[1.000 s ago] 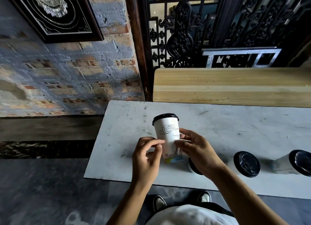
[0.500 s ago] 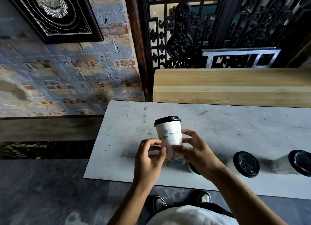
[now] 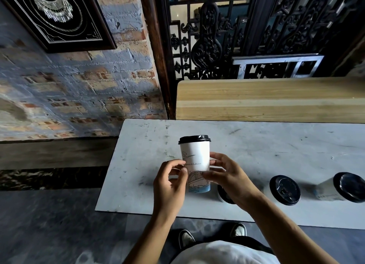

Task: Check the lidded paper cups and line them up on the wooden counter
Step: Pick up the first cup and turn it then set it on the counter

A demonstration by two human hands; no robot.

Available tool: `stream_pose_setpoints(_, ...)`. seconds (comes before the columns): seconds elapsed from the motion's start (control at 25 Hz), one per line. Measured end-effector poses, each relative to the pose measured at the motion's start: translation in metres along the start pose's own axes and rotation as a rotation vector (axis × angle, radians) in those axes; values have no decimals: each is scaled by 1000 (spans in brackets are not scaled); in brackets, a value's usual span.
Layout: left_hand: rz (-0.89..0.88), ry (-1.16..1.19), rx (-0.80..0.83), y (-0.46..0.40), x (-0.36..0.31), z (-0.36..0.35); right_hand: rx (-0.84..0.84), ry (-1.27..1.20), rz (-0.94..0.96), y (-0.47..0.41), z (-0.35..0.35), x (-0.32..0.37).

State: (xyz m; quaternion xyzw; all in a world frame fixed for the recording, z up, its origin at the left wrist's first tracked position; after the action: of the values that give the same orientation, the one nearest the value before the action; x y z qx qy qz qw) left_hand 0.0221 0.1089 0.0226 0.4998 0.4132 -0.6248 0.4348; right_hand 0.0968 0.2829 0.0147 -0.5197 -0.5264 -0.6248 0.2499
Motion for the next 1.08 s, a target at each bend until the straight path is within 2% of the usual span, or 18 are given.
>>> stream_pose_setpoints(0.28,78,24,15,1,6,-5,45,-140,-1,-5,6,-1)
stream_pose_setpoints(0.48,127,38,10,-3,10,-6,9,-118,30,-8,10,-2)
stream_pose_setpoints(0.72,78,-50,-11,-8,12,-7,-31,-101,55,-10,15,-8)
stream_pose_setpoints(1.08,114,29,4,-5,15,-15,-15,-118,21,-20,17,-11)
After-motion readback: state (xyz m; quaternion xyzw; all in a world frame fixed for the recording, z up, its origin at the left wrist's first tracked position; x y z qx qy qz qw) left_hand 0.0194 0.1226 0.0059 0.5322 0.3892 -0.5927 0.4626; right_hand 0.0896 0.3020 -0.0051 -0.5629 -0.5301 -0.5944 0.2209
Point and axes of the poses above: each hand's wrist, its own y-axis away from the middle knuckle, its own z-axis out of the back of the hand, x = y × z, the point moved 4 cm from there along -y, towards the middle knuckle, and after that the axes turned 5 degrees about y, right-handed, at the moved point
